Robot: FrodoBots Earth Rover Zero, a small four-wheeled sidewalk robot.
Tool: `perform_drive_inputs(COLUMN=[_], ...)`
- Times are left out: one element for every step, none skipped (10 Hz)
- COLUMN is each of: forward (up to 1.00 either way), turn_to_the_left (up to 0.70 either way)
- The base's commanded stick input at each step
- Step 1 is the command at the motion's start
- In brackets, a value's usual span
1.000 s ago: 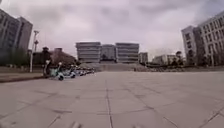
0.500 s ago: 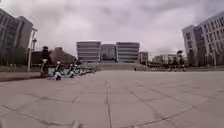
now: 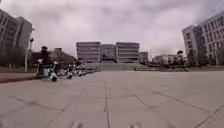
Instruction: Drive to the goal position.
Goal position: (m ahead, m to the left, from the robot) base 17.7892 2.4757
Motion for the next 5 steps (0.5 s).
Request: perform_drive_inputs(forward=[0.7,0.7,0.7,0.7,0.7], turn_to_the_left=[-0.33,-0.23,-0.1,0.0,0.0])
